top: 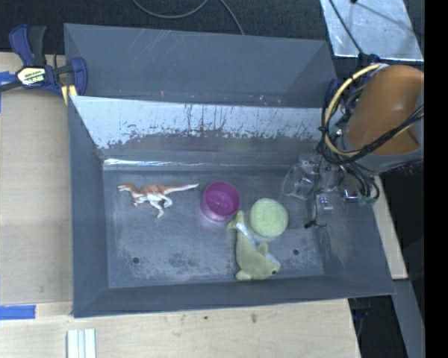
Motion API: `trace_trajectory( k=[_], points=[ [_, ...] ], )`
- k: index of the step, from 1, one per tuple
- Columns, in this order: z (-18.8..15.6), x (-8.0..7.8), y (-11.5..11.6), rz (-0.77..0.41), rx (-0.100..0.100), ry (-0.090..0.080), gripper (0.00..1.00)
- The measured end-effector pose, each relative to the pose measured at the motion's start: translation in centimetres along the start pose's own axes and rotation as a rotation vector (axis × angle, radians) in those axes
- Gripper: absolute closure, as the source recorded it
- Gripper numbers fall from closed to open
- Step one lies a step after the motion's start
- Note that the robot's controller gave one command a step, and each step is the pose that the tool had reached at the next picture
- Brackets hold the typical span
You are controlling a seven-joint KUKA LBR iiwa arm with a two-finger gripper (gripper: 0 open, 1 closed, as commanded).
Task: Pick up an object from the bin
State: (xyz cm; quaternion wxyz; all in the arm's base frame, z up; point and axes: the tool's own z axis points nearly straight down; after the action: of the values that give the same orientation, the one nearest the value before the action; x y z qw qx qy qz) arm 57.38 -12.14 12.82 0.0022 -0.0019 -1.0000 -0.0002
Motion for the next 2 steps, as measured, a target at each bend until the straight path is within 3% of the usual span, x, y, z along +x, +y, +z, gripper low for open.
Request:
trace_trajectory(
  k=[1,2],
  points=[
    [-0.5,-0.2,0.0,-0.003,0.001,-0.008,0.0],
    [5.1,-5.3,-3.4,0.059,0.002,-0.014,0.0]
  ],
)
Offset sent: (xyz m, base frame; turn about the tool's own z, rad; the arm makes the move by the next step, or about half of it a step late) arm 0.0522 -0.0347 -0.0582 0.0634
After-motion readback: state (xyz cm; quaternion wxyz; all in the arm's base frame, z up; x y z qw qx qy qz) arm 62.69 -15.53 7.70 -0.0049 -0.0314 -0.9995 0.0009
